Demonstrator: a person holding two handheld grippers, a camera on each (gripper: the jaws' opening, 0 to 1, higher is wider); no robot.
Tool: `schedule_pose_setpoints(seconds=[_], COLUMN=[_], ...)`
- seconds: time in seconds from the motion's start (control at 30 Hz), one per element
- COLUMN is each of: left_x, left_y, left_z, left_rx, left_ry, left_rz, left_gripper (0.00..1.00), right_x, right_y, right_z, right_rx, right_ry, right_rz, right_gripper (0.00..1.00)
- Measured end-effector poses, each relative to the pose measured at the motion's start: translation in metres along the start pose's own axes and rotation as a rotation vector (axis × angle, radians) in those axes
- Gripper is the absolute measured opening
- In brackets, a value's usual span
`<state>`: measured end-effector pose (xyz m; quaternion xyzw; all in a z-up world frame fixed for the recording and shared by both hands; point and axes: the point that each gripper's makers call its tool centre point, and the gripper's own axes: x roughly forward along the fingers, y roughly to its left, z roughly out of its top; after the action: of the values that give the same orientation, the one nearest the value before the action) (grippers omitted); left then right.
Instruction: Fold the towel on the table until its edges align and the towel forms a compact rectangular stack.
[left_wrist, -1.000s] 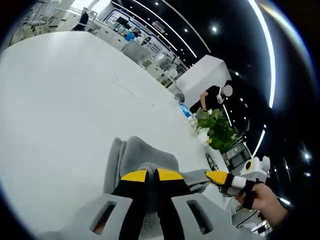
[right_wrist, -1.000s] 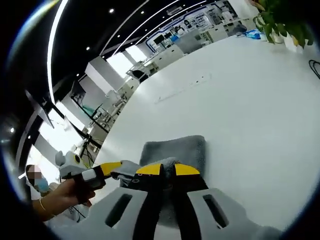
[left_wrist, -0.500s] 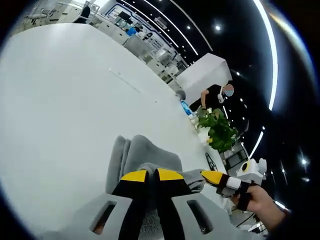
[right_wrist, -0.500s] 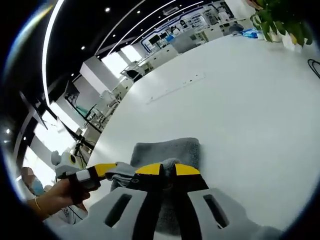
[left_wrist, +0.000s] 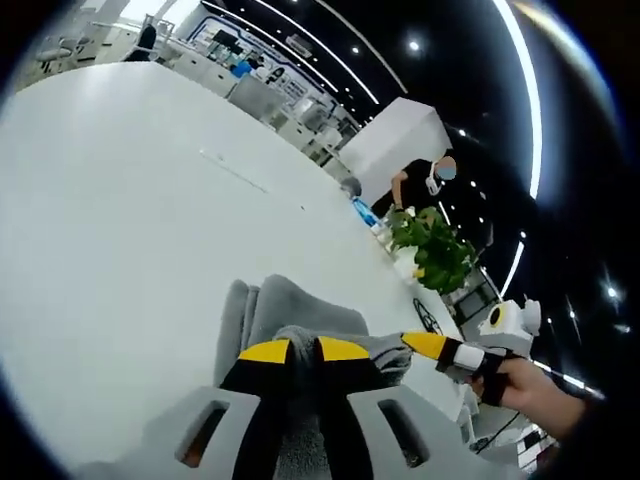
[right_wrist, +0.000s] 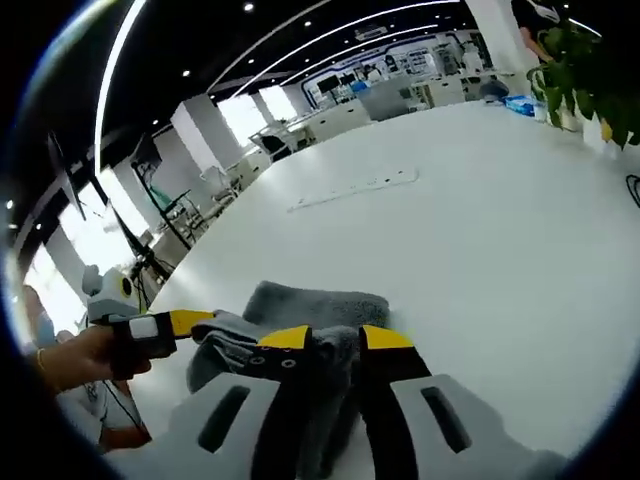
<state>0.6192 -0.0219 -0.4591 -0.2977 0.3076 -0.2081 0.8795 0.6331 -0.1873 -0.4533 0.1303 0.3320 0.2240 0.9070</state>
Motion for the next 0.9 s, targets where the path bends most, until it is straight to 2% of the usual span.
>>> schedule_pose_setpoints(seconds=[0.03,0.13,0.23,0.27,0.37,0.47,0.5,0.63,0.73,0.83,0.87,0.9], left_x=[-0.001,-0.004,-0.007,-0.007,-0.009,-0.010,-0.010,-0.008,-0.003,0.001,0.003,0.005], left_y=[0.000,0.007,0.002,-0.005,-0.012,-0.028,-0.034,-0.044,-0.049,-0.053,-0.053,-0.057], left_z=[0.001,0.018,0.030,0.034,0.035,0.026,0.019,-0.001,-0.018,-0.027,-0.028,-0.033], left_rx=[0.007,0.112,0.093,0.106,0.225,0.297,0.320,0.436,0.500,0.552,0.563,0.592], left_ry=[-0.006,-0.066,-0.084,-0.089,-0.064,-0.026,0.005,0.083,0.151,0.186,0.191,0.218], left_rz=[0.002,0.041,0.002,0.000,-0.015,-0.072,-0.101,-0.141,-0.190,-0.218,-0.224,-0.265], left_gripper=[0.12,0.19,0.21,0.22,0.22,0.22,0.22,0.22,0.23,0.25,0.25,0.25], right_x=[-0.001,-0.003,-0.007,-0.009,-0.011,-0.014,-0.017,-0.016,-0.014,-0.010,-0.008,-0.008], right_y=[-0.001,-0.006,-0.004,-0.004,-0.001,0.015,0.018,0.038,0.058,0.073,0.083,0.090], right_z=[0.001,0.003,0.003,0.002,0.000,-0.004,-0.008,-0.017,-0.024,-0.033,-0.040,-0.044], right_rx=[-0.010,-0.035,-0.096,-0.119,-0.208,-0.282,-0.316,-0.449,-0.538,-0.580,-0.586,-0.567], right_ry=[-0.001,-0.003,0.006,0.011,0.024,0.034,0.048,0.085,0.104,0.132,0.156,0.171], right_rz=[-0.007,-0.015,-0.013,-0.015,-0.012,0.031,0.048,0.129,0.224,0.306,0.376,0.423], right_gripper=[0.21,0.22,0.24,0.24,0.26,0.26,0.26,0.25,0.23,0.24,0.24,0.24])
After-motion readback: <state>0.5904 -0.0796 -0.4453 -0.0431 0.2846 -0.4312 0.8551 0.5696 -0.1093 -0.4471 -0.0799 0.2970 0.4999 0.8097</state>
